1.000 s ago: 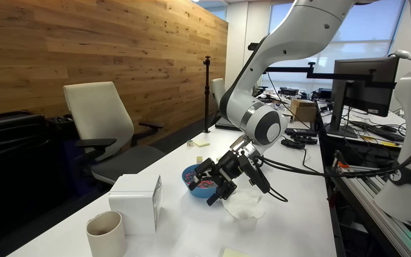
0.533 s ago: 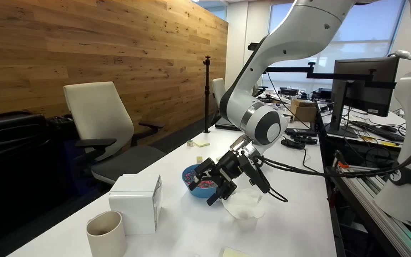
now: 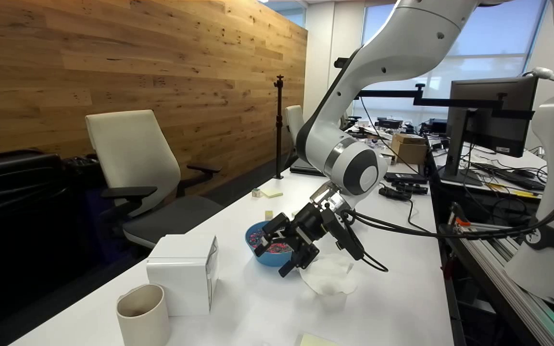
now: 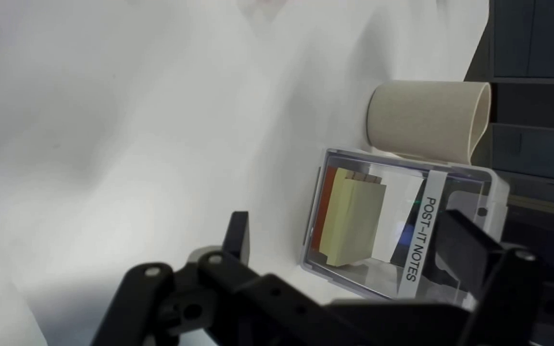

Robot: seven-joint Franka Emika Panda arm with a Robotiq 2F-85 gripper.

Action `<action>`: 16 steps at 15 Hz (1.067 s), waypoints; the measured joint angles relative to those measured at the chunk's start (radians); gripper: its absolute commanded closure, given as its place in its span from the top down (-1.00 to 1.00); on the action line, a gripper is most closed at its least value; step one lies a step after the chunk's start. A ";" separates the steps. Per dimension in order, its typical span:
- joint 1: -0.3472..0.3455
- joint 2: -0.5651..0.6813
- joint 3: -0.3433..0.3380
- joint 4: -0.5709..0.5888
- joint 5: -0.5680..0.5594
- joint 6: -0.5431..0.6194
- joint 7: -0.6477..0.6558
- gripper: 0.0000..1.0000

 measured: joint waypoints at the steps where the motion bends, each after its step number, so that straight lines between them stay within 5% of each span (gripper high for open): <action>1: 0.000 0.000 0.000 0.000 0.000 0.000 0.000 1.00; 16: 0.020 0.000 0.029 0.000 0.004 -0.001 0.000 1.00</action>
